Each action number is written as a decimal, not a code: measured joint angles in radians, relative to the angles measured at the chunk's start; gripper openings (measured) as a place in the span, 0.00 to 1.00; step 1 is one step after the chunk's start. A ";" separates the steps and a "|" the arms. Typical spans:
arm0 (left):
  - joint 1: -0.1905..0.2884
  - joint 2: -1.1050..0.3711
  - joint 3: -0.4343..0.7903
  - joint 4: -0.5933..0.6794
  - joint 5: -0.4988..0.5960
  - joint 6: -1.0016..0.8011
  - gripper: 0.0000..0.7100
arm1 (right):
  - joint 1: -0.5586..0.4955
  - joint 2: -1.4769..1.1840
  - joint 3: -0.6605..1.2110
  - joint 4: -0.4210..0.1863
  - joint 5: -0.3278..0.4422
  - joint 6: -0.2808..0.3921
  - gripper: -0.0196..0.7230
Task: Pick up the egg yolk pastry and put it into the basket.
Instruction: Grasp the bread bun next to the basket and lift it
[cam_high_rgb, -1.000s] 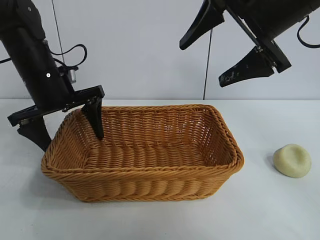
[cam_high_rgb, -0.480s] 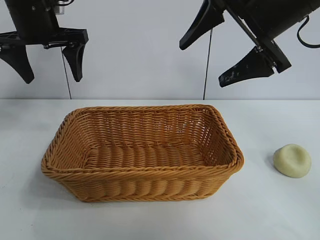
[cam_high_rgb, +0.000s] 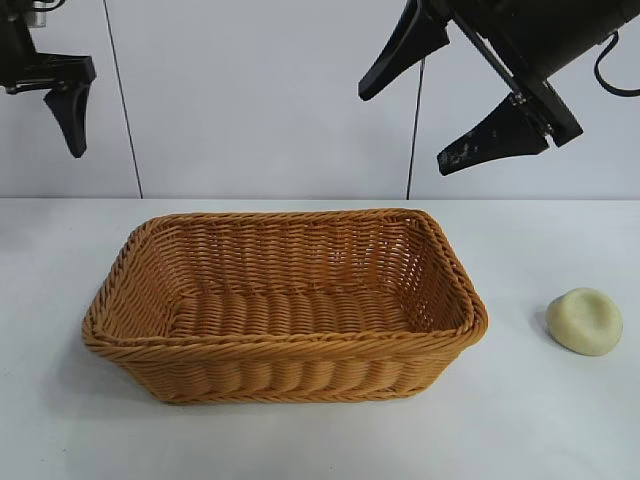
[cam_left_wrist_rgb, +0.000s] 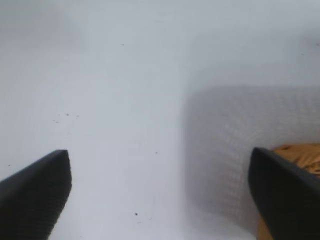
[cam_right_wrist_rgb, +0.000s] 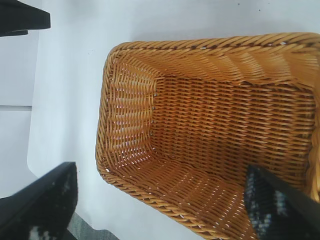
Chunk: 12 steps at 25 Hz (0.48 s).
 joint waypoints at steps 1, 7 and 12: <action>0.009 -0.012 0.014 0.000 0.000 0.009 0.98 | 0.000 0.000 0.000 0.000 0.002 0.000 0.89; 0.031 -0.135 0.187 0.011 0.000 0.050 0.98 | 0.000 0.000 0.000 0.000 0.005 0.000 0.89; 0.031 -0.310 0.396 0.014 0.000 0.066 0.98 | 0.000 0.000 0.000 -0.001 0.006 0.000 0.89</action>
